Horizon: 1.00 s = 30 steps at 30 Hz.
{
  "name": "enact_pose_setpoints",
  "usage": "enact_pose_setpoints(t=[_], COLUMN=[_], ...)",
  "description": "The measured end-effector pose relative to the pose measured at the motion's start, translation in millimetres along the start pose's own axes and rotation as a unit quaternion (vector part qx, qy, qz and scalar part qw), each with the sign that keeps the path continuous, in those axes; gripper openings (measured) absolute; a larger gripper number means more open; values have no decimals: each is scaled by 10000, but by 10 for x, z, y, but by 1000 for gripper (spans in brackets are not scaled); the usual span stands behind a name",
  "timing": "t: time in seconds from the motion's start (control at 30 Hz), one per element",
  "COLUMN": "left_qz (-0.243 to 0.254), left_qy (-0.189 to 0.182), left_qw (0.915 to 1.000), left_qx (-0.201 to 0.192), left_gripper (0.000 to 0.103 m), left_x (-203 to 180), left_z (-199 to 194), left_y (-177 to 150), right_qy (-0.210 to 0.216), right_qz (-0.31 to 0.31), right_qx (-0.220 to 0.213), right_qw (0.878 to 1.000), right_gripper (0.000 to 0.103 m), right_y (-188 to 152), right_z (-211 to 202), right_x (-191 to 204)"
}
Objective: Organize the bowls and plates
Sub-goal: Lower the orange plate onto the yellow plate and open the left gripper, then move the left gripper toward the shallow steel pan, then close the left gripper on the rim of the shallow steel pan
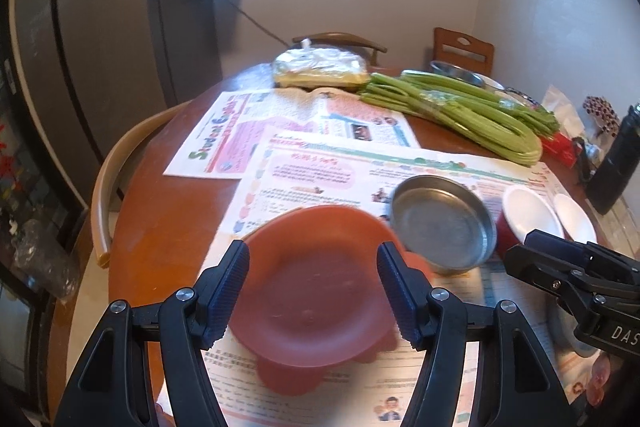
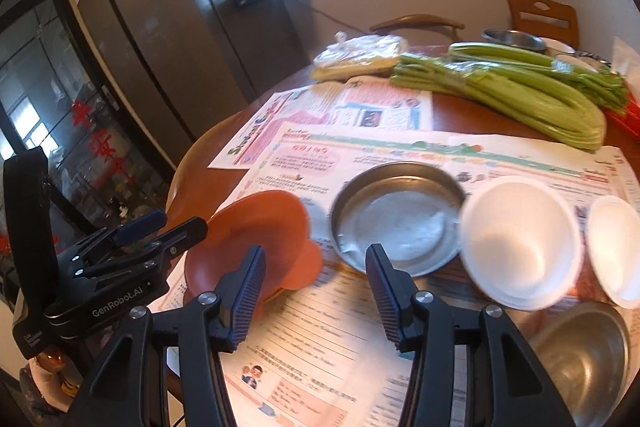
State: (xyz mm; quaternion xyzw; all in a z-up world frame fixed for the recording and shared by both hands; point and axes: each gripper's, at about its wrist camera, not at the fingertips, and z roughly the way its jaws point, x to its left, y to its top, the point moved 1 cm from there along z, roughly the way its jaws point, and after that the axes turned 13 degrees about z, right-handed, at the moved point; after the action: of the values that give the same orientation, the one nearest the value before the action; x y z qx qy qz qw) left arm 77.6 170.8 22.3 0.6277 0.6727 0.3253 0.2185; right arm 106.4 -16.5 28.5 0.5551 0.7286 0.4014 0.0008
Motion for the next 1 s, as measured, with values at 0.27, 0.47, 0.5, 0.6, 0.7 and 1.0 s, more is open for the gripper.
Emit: enact_pose_setpoints(t=[0.27, 0.47, 0.5, 0.6, 0.7, 1.0], left_qz=[235, 569, 606, 770, 887, 1120], left_qy=[-325, -798, -820, -962, -1069, -1170], left_qw=[9992, 9948, 9943, 9911, 9870, 9772], left_qx=[-26, 260, 303, 495, 812, 1374], left_gripper=[68, 68, 68, 68, 68, 68], left_x=[-281, -466, -484, -543, -604, -682], left_z=[-59, 110, 157, 372, 665, 1421], left_y=[193, 429, 470, 610, 707, 765], right_qy=[-140, -136, -97, -22, -231, -693], right_qz=[355, 750, 822, 1056, 1057, 1459], right_qx=[-244, -349, -330, -140, -62, 178], right_qw=[9990, 9965, 9960, 9943, 9941, 9867], right_gripper=[52, 52, 52, 52, 52, 52], right_y=[-40, -70, -84, -146, -182, -170], right_z=[-274, -386, -382, -284, -148, 359], right_x=[-250, -420, -438, -492, -492, -631])
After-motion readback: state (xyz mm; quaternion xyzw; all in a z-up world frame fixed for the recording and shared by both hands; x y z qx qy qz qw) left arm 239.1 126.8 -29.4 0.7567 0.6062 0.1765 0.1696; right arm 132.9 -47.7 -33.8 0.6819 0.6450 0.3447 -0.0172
